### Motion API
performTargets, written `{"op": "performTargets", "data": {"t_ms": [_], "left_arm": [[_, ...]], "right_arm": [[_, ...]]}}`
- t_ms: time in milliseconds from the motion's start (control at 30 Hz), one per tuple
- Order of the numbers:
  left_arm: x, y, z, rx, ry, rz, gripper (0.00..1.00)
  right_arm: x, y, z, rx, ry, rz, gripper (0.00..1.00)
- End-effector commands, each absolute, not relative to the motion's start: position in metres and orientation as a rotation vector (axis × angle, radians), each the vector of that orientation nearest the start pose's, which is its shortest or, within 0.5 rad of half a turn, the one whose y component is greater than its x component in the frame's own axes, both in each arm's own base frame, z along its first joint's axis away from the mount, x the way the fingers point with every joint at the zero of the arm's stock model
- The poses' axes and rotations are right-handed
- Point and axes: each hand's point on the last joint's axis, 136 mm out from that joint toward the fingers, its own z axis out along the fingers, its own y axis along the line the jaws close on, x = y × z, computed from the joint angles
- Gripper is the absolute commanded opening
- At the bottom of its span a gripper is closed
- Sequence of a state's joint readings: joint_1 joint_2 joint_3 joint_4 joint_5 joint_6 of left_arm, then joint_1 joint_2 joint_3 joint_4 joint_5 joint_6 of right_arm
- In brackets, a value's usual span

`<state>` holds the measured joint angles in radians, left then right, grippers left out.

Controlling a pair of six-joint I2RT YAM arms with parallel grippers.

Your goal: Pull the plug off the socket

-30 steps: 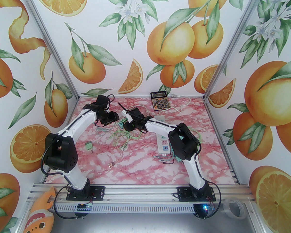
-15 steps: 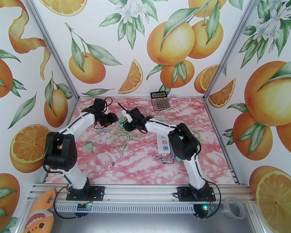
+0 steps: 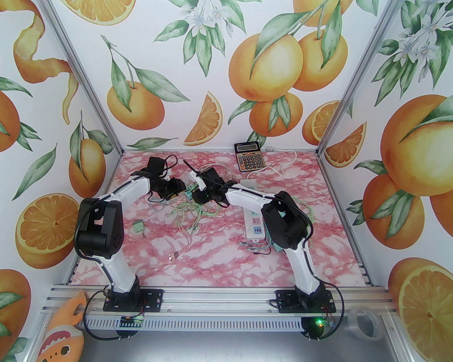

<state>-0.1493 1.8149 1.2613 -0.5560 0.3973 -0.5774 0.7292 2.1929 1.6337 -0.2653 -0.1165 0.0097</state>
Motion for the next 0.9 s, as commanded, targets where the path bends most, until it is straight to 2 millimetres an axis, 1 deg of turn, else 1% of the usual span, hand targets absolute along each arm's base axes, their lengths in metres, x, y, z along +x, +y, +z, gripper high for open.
{"op": "performTargets", "data": {"t_ms": [0,100,233,367,433,667,733,867], "left_arm": [[0.404,-0.138,0.07,-0.459,2.754,-0.781,0.45],[0.4,-0.141,0.068,-0.441,2.763,-0.772,0.45],[0.401,-0.14,0.057,-0.449,2.795,-0.745,0.45],[0.411,-0.139,0.066,-0.45,2.76,-0.741,0.45],[0.414,-0.137,0.066,-0.458,2.76,-0.717,0.45],[0.419,-0.131,0.047,-0.494,2.81,-0.64,0.45],[0.418,-0.131,0.044,-0.498,2.825,-0.628,0.45],[0.414,-0.131,0.042,-0.488,2.848,-0.602,0.45]], "right_arm": [[0.414,0.404,0.071,-0.915,2.285,0.47,0.41],[0.414,0.404,0.07,-0.915,2.287,0.469,0.41],[0.413,0.405,0.07,-0.918,2.286,0.464,0.4],[0.411,0.405,0.069,-0.923,2.289,0.461,0.4],[0.41,0.405,0.068,-0.924,2.291,0.455,0.41],[0.4,0.412,0.074,-0.937,2.284,0.484,0.4],[0.397,0.414,0.076,-0.95,2.27,0.445,0.4],[0.387,0.417,0.077,-1.027,2.204,0.265,0.38]]}}
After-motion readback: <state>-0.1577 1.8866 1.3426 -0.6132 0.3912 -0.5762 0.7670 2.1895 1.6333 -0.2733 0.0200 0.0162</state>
